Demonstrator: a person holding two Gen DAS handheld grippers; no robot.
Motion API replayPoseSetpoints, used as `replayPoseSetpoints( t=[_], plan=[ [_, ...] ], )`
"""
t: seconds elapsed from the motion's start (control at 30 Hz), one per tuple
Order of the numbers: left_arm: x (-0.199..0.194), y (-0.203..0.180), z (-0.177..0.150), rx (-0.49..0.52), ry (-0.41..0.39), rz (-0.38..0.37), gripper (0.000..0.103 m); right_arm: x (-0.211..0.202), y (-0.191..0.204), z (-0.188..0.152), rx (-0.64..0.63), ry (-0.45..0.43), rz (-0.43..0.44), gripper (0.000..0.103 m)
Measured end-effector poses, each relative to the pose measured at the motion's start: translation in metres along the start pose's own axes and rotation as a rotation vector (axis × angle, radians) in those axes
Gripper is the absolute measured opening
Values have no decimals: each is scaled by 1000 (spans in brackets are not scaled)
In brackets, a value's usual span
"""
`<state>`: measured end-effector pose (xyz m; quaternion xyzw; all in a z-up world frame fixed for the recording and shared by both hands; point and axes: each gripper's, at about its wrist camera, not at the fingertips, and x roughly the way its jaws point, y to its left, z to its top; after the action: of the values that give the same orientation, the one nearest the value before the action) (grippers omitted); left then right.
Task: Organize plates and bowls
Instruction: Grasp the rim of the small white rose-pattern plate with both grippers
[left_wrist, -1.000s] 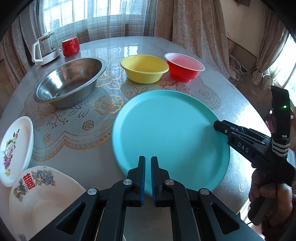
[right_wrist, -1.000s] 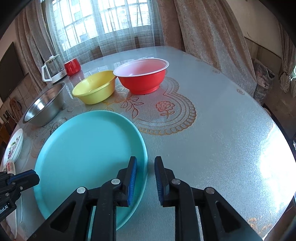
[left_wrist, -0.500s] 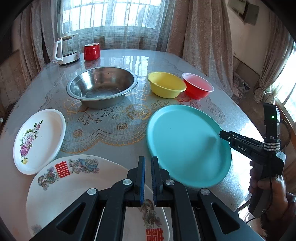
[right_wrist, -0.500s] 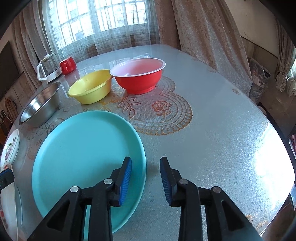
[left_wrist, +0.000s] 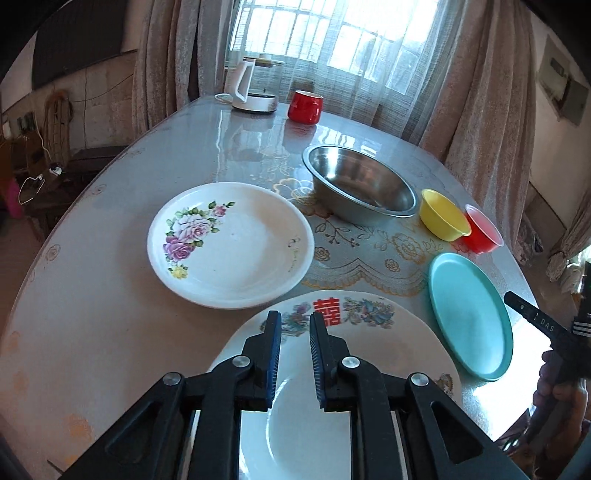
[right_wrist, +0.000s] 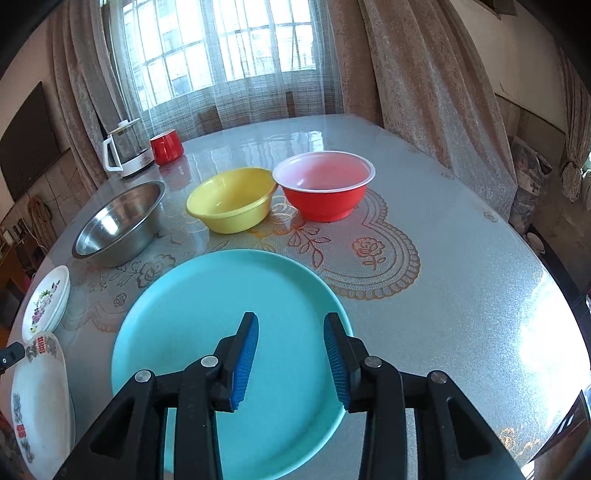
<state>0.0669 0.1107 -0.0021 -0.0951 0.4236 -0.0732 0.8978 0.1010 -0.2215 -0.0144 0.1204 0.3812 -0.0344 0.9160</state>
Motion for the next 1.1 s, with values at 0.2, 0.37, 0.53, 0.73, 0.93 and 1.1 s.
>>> replayPoseSetpoints(
  t=[0.2,0.37,0.53,0.73,0.93,1.1],
  plan=[
    [-7,52,8,-115,-42,46,24,21,63,9,-41,133,318,38],
    [-8,80,20,-162,-85,64,24,43,125,20,-58,243,537,38],
    [5,96,31,-181,-81,64,26,67,180,27,-96,313,585,38],
    [22,105,38,-195,-54,50,30,98,217,31,-87,379,577,38],
    [43,119,47,-246,-14,29,29,119,234,31,-99,418,532,31],
    [55,119,57,-235,2,31,29,134,236,30,-98,450,506,24]
  ],
)
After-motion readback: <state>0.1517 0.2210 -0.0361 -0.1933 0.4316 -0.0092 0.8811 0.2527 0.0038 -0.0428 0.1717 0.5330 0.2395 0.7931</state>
